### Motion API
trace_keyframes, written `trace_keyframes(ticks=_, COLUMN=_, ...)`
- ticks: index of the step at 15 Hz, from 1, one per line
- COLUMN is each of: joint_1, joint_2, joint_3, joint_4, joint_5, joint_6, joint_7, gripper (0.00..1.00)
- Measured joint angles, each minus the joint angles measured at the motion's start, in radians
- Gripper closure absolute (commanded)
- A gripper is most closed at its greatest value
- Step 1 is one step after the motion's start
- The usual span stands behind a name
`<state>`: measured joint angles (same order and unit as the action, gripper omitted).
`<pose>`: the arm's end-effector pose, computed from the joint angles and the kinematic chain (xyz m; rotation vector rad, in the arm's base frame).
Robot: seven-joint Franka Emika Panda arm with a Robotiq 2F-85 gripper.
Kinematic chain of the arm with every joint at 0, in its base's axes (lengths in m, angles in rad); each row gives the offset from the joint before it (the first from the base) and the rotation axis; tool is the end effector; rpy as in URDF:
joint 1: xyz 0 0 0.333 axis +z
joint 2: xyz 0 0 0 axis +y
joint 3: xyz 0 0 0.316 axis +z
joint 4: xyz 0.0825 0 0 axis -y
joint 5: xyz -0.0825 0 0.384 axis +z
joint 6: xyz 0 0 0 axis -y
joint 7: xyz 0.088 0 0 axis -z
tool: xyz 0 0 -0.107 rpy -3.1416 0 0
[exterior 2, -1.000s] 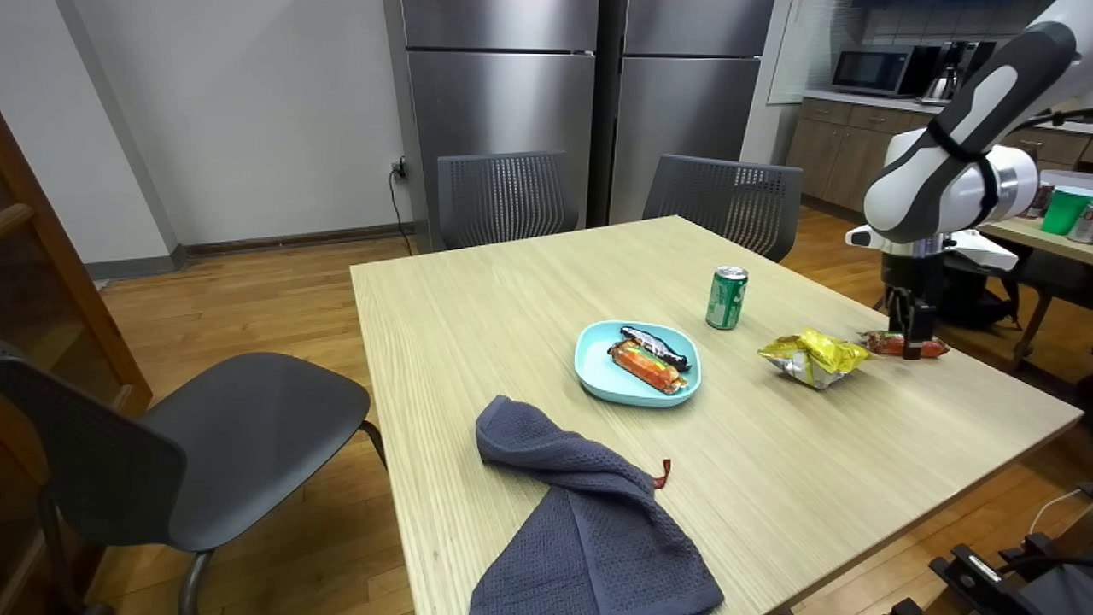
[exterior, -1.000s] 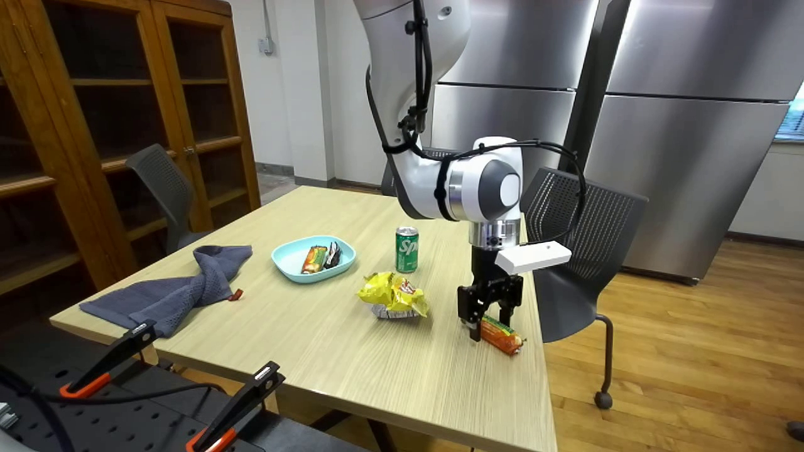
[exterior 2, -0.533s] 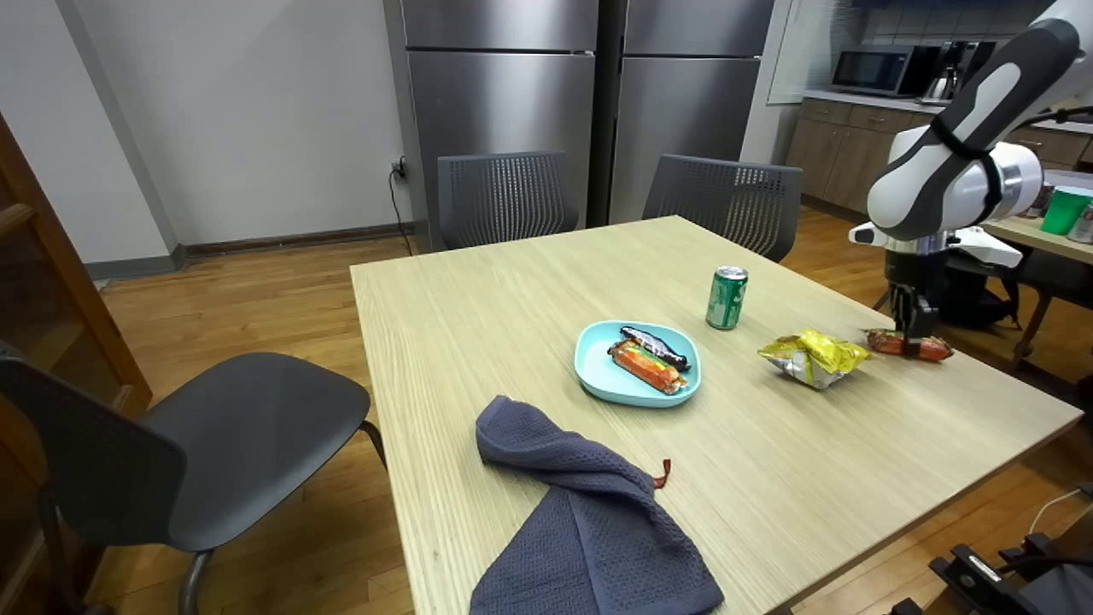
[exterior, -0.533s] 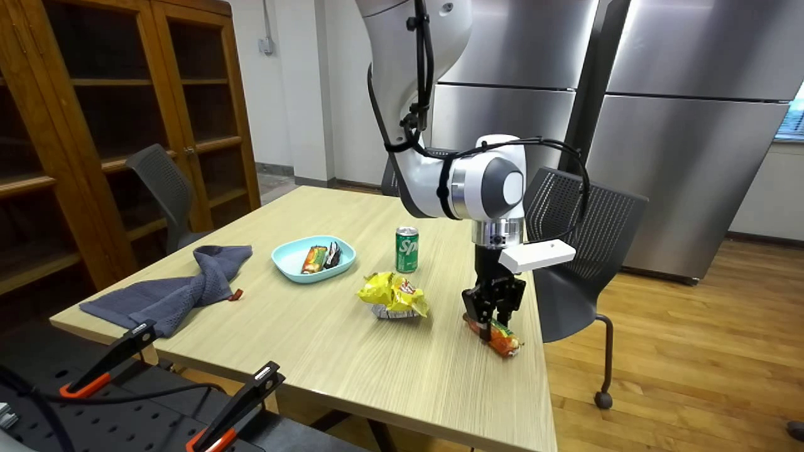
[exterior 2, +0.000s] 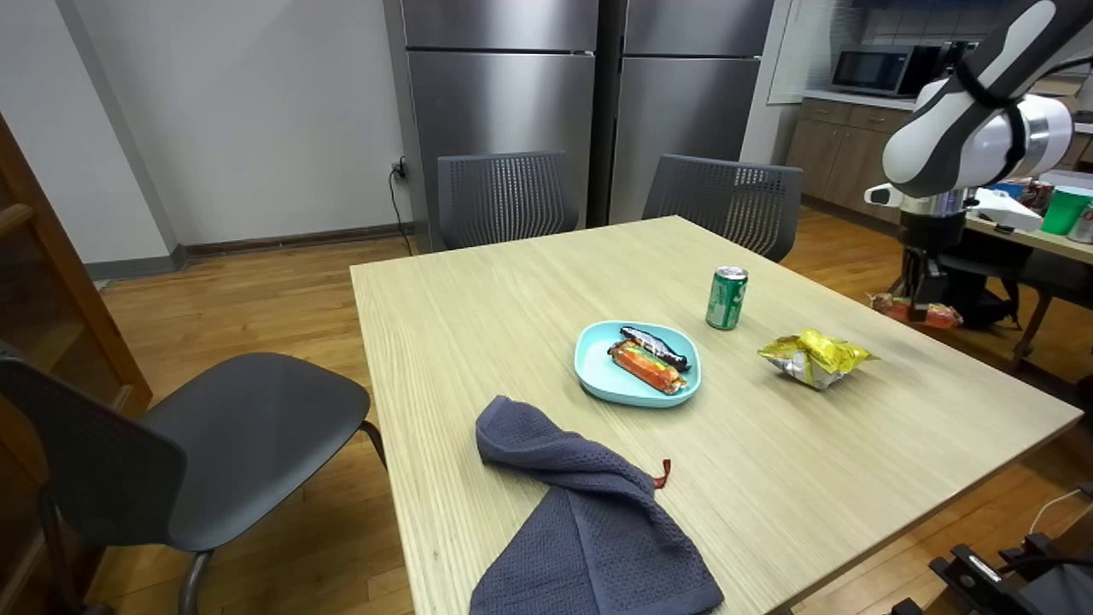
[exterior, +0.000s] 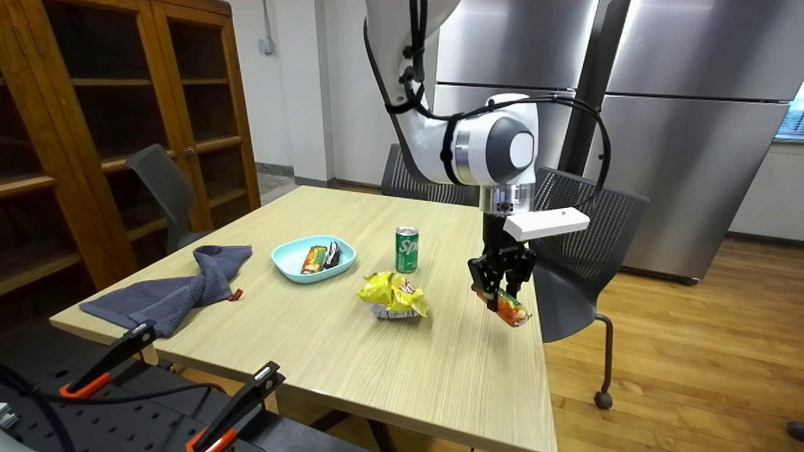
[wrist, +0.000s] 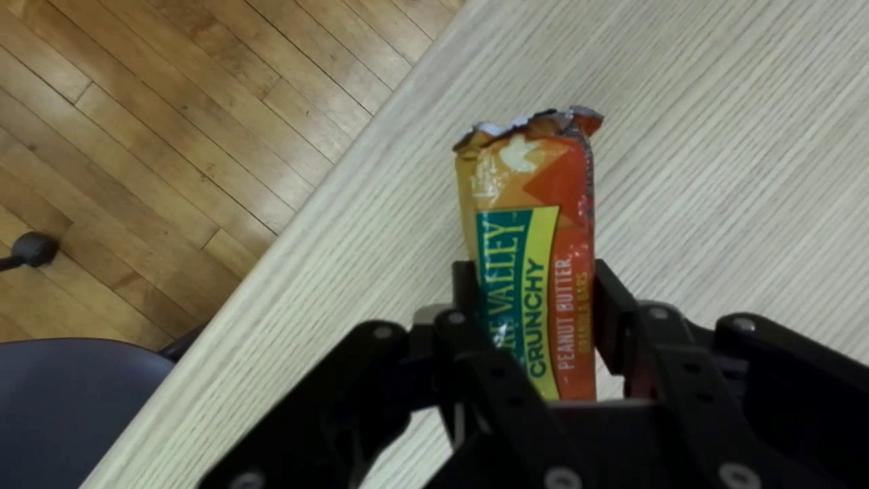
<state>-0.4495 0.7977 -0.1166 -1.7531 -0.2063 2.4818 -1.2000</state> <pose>0.5492 -0.3431 0.1117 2.7876 1.2348 -0.3094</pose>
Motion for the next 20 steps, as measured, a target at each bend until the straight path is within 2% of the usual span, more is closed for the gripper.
trace_keyframes(ticks=4, joint_1=0.035, joint_2=-0.082, joint_3=-0.001, joint_4=-0.044, joint_5=0.024, joint_6=-0.015, joint_7=0.106, gripper=0.84)
trace_keyframes(ticks=12, joint_1=0.164, joint_2=-0.205, joint_3=0.002, joint_4=-0.125, joint_5=0.024, joint_6=-0.075, joint_7=0.343, gripper=0.84)
trace_keyframes(ticks=20, joint_1=0.285, joint_2=-0.267, joint_3=0.055, joint_4=-0.190, joint_5=0.024, joint_6=-0.098, joint_7=0.508, gripper=0.84)
